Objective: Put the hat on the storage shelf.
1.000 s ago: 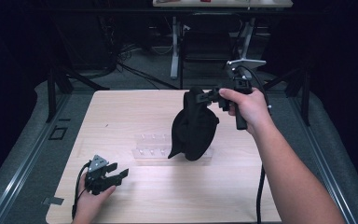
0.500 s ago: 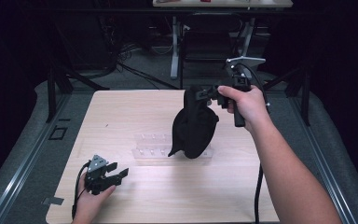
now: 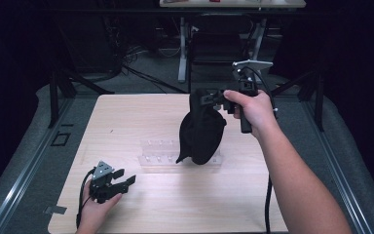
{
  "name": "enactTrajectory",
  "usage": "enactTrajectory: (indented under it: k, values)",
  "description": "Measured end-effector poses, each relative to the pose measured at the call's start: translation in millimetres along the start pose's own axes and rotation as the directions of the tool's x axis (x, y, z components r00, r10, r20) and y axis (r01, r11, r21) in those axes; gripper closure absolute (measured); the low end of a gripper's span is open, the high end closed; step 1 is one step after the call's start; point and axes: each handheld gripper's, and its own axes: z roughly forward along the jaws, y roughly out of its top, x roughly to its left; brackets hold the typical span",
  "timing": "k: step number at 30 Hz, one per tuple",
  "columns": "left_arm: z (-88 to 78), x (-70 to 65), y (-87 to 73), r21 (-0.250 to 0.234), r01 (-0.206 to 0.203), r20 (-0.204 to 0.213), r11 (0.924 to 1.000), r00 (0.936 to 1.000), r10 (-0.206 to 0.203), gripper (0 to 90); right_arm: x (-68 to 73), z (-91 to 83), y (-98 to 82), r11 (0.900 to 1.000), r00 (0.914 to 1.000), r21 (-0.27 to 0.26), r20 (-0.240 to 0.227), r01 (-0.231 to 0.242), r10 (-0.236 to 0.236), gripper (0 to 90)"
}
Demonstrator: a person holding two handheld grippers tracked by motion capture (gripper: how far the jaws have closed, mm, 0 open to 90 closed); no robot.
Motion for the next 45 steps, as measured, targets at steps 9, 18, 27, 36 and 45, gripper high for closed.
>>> enactTrajectory:
  k: [9, 18, 27, 36, 45]
  values:
    - [-3.0, -15.1, 22.0, -0.040, -0.016, 0.071, 0.9991, 0.9973, 0.019, 46.7, 2.4, 10.5, -1.9, 1.000, 0.9998, -0.014, -0.022, -0.004, 0.004, 87.9]
    - [2.1, -40.7, 55.5, -0.067, -0.087, 0.117, 0.9940, 0.9886, 0.095, 53.4, -0.7, 16.2, -1.8, 1.000, 0.9984, -0.020, -0.054, -0.016, 0.015, 87.9]
    - [6.4, -62.3, 72.1, -0.086, -0.129, 0.142, 0.9879, 0.9799, 0.140, 55.6, -0.3, 18.6, -2.0, 0.999, 0.9981, -0.029, -0.059, -0.016, 0.015, 87.8]
    - [8.2, -79.6, 85.4, -0.102, -0.161, 0.172, 0.9816, 0.9689, 0.177, 59.1, 1.1, 18.9, -2.3, 1.000, 0.9982, -0.024, -0.059, -0.013, 0.012, 87.7]
    - [18.5, -95.3, 90.4, -0.084, -0.202, 0.220, 0.9757, 0.9513, 0.216, 65.7, 0.6, 21.2, -2.3, 1.000, 0.9976, -0.027, -0.068, -0.013, 0.011, 87.5]
